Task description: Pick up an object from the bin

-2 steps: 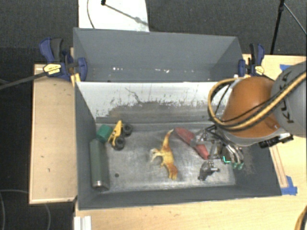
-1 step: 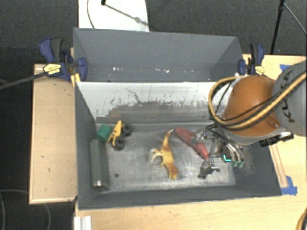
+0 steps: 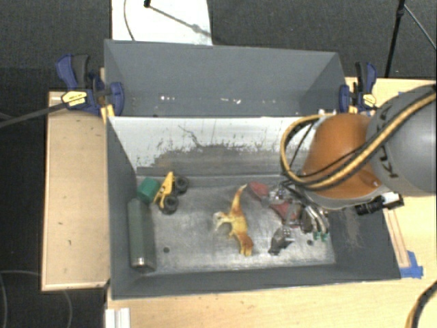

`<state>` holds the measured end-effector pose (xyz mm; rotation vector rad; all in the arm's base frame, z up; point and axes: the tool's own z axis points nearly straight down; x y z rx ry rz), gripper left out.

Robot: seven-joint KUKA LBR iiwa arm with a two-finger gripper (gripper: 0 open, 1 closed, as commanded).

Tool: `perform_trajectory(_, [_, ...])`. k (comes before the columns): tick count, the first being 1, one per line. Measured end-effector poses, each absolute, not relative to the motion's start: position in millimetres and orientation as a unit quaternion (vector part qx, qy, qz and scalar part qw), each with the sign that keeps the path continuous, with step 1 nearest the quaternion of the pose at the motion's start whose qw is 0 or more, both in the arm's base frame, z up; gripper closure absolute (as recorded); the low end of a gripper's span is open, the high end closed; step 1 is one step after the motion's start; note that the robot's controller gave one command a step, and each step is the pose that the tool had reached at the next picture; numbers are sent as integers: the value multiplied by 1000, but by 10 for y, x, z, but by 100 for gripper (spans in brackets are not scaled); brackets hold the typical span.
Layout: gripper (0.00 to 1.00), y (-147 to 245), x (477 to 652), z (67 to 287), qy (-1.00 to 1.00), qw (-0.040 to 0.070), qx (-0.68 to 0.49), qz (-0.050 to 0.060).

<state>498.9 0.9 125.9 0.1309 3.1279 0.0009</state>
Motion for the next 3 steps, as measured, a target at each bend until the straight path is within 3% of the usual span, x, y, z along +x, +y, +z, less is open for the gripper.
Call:
perform_trajectory(1, [0, 222, 5151, 790, 991, 1, 132, 1])
perform_trajectory(2, [100, 440, 5474, 737, 1000, 4, 24, 1])
perform_trajectory(3, [100, 440, 5474, 737, 1000, 4, 24, 1])
